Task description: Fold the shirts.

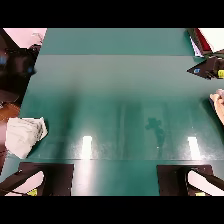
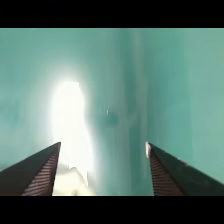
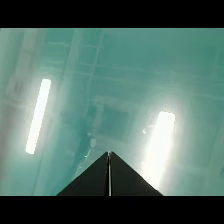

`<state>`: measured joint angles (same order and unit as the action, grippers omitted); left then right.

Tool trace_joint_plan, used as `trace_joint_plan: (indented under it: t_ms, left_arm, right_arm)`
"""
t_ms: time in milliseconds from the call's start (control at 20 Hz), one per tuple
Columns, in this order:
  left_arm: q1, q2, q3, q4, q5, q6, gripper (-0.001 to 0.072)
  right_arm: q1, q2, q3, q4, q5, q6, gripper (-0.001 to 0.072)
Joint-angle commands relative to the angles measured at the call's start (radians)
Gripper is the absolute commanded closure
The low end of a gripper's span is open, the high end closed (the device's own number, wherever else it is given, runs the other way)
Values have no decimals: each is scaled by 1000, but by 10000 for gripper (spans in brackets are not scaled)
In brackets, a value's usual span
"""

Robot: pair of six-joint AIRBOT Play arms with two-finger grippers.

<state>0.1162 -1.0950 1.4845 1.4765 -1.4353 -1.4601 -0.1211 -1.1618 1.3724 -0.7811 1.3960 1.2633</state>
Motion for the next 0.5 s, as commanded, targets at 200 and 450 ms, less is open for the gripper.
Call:
trace_joint_plan:
  t_ms: [200,450]
  left_arm:
    - [236,53,-497,137,-26,-82,78]
    - [241,52,-703,198,77,-112,78]
  right_arm:
    - [1,0,1,0,3,-21,696]
    - [1,0,1,0,3,-24,696]
